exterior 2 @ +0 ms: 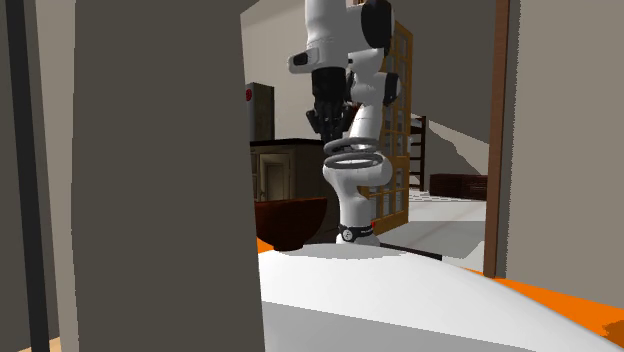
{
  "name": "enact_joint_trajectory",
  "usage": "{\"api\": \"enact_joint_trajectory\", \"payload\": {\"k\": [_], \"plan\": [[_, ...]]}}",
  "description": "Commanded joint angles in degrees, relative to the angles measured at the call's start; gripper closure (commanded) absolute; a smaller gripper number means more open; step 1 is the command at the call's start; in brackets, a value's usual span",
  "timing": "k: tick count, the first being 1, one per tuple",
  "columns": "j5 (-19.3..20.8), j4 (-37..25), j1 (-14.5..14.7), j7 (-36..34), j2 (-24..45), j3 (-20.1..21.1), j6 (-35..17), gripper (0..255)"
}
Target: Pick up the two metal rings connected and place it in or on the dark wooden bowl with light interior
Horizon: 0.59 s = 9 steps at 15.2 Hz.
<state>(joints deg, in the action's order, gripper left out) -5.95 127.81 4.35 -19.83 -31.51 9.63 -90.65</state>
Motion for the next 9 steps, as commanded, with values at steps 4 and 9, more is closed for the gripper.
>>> {"api": "enact_joint_trajectory", "payload": {"k": [4,9], "plan": [[2.95,-6.01,-2.38,4.66,7.12,-3.39,-0.84,255],[5.12,-14.07,-4.49,9.15,15.20,-6.46,-0.76,255]]}}
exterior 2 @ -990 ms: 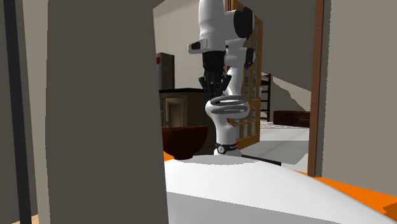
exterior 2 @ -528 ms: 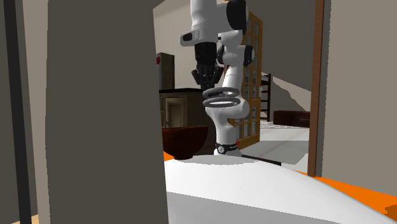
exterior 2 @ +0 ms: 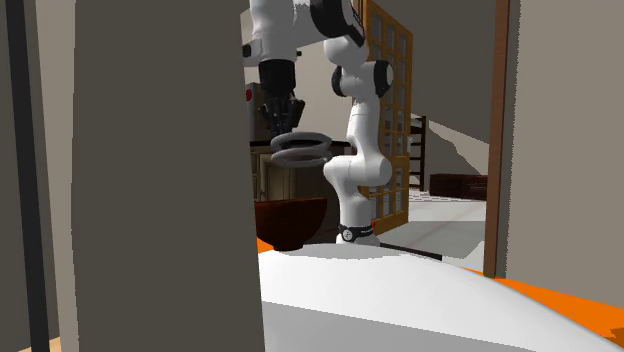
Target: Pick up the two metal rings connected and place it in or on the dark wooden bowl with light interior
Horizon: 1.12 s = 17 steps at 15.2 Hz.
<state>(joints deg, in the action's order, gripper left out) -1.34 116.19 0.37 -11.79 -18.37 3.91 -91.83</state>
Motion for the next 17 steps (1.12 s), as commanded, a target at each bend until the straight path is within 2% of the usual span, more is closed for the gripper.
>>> {"api": "enact_joint_trajectory", "payload": {"k": [1,17], "plan": [[0.79,-4.01,-0.85,1.86,3.50,-1.21,0.53,255],[0.75,7.75,-0.81,1.85,3.81,-1.12,-11.54,255]]}}
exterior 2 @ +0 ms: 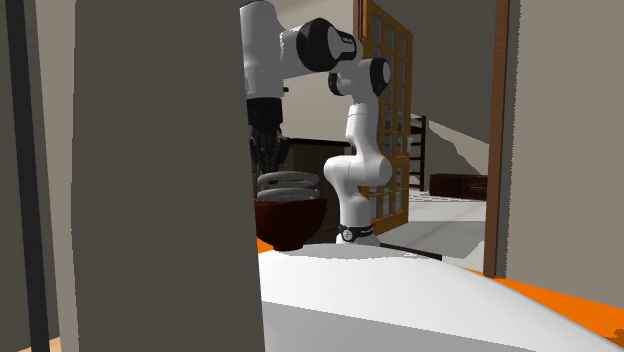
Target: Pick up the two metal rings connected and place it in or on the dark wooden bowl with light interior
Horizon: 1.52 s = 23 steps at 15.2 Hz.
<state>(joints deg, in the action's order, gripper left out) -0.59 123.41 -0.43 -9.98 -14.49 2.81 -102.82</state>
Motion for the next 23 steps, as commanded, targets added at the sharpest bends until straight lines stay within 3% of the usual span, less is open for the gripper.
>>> {"api": "enact_joint_trajectory", "payload": {"k": [1,7,8,13,17,23], "plan": [[0.00,0.54,-0.01,0.04,-0.05,-0.02,-0.54,255],[0.00,0.53,-0.01,0.04,-0.05,-0.02,-0.54,255],[0.00,0.53,-0.01,0.04,-0.05,-0.02,-0.54,0],[0.00,0.53,-0.01,0.04,-0.05,-0.02,-0.54,0],[0.05,-7.11,-0.04,0.01,0.32,-0.05,6.73,0],[0.05,-7.11,-0.04,0.01,0.32,-0.05,6.73,0]]}}
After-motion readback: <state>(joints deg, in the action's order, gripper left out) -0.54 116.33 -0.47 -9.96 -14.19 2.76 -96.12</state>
